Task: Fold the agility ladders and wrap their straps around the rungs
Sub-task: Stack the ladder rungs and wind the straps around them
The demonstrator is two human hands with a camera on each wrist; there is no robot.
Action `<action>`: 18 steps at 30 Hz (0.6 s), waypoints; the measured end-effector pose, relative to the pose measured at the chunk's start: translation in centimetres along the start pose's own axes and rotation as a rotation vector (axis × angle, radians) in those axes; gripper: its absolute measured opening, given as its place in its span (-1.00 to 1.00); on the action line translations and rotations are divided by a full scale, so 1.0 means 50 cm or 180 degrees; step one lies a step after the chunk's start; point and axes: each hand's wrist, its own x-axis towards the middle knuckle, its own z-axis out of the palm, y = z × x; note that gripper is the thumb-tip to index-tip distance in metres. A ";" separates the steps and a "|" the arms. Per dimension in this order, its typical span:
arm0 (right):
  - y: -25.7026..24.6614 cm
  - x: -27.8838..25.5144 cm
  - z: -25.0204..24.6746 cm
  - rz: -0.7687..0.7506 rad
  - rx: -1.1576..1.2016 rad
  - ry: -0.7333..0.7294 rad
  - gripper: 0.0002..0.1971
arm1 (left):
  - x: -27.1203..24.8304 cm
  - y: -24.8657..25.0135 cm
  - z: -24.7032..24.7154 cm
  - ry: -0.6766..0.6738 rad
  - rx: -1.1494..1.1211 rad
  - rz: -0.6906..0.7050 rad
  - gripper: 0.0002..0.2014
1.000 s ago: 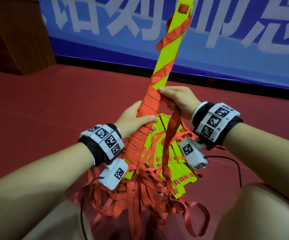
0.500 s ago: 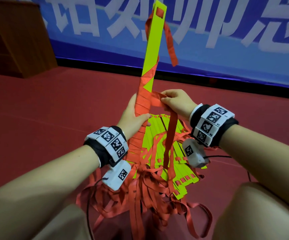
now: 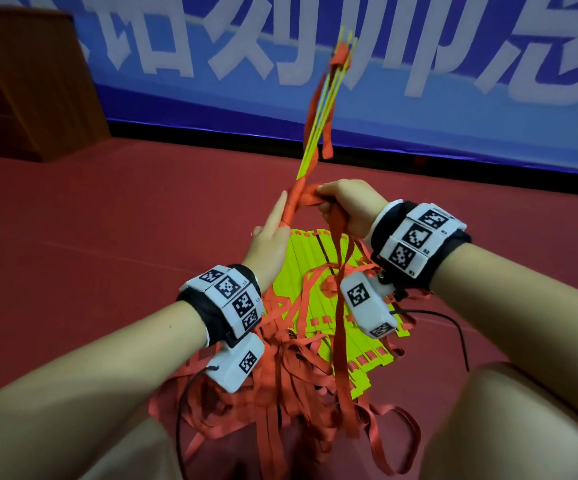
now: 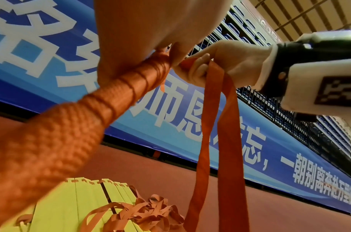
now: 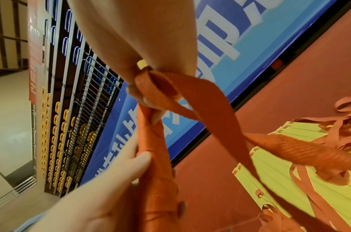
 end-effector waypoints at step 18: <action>0.007 -0.020 -0.002 -0.0821 -0.0041 -0.0327 -0.79 | 0.001 0.001 -0.007 -0.0492 -0.1059 -0.0387 -0.61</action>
